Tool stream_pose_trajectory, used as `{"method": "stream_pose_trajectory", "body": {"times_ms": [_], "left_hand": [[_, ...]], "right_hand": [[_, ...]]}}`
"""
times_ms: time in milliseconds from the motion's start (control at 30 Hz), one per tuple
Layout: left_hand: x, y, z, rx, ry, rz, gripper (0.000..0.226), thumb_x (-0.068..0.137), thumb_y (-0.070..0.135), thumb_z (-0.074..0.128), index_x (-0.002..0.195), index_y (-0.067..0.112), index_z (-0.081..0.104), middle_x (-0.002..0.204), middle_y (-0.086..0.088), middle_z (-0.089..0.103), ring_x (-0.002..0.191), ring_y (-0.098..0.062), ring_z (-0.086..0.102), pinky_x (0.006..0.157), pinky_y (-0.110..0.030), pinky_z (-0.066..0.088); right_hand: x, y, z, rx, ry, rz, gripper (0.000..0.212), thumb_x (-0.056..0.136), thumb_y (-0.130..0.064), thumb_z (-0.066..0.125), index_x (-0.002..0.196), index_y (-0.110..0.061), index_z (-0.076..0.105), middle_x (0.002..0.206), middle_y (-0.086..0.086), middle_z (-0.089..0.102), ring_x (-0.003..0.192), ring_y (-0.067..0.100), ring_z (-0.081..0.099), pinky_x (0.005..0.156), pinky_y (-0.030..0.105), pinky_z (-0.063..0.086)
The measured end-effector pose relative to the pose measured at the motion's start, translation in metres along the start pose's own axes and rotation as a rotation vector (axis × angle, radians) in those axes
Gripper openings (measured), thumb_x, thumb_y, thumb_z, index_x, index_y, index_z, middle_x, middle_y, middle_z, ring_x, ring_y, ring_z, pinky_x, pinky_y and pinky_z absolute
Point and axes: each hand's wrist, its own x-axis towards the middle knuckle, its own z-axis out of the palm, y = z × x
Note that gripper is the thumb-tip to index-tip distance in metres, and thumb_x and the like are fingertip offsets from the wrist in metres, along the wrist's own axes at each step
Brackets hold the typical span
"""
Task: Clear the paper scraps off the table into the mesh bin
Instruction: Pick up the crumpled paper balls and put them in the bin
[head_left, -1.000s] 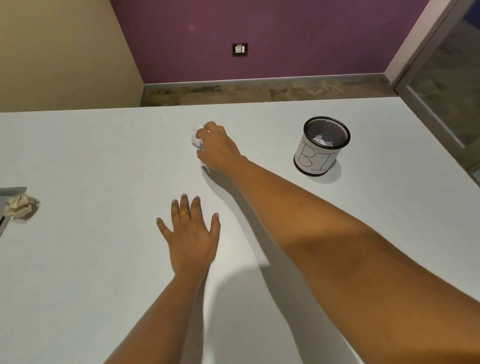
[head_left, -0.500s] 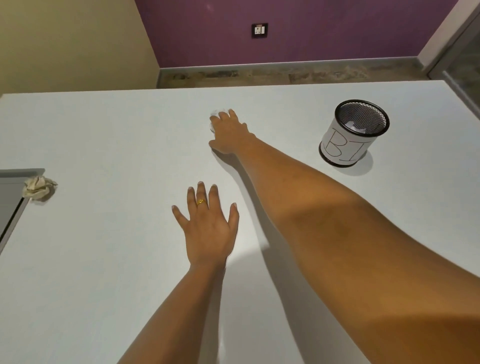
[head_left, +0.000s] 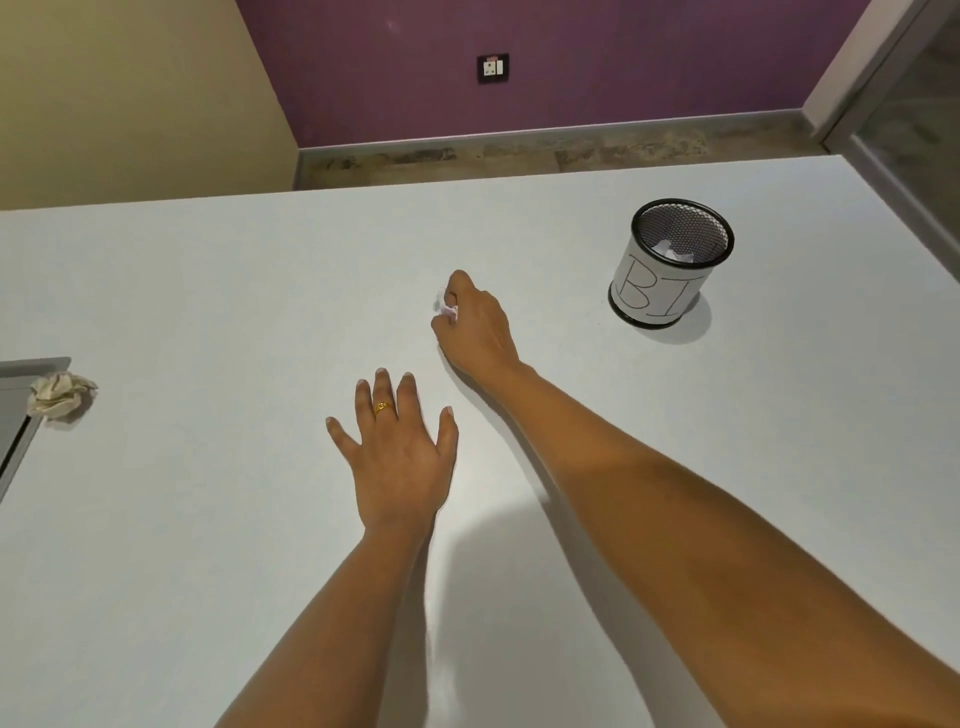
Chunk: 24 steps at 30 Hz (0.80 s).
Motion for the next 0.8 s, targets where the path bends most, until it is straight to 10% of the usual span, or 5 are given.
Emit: {"method": "stream_pose_trajectory", "body": {"times_ms": [367, 500, 800], "left_hand": [[0.0, -0.001, -0.001, -0.032, 0.016, 0.009, 0.054, 0.092, 0.043, 0.036, 0.135, 0.011, 0.036, 0.148, -0.014, 0.034, 0.141, -0.031, 0.022, 0.108, -0.063, 0.018], [0.0, -0.001, -0.001, -0.024, 0.02, 0.011, 0.054, 0.091, 0.043, 0.038, 0.135, 0.011, 0.037, 0.148, -0.015, 0.035, 0.14, -0.031, 0.023, 0.108, -0.063, 0.019], [0.0, -0.002, 0.002, -0.013, 0.037, 0.015, 0.052, 0.091, 0.041, 0.042, 0.132, 0.01, 0.04, 0.145, -0.016, 0.039, 0.138, -0.032, 0.028, 0.106, -0.063, 0.021]], "right_hand": [[-0.045, -0.005, -0.028, 1.183, -0.059, 0.658, 0.028, 0.088, 0.001, 0.037, 0.078, -0.016, 0.058, 0.083, 0.011, 0.064, 0.067, 0.016, 0.067, 0.071, 0.027, 0.054], [-0.047, -0.004, -0.044, 1.465, 0.046, 0.758, 0.034, 0.083, 0.012, 0.029, 0.067, -0.006, 0.052, 0.068, 0.009, 0.057, 0.049, 0.013, 0.06, 0.047, 0.017, 0.049], [-0.045, -0.009, -0.078, 1.04, 0.131, 0.775, 0.029, 0.072, 0.004, 0.033, 0.049, -0.011, 0.04, 0.03, -0.005, 0.033, 0.025, 0.007, 0.02, 0.034, 0.009, 0.014]]}}
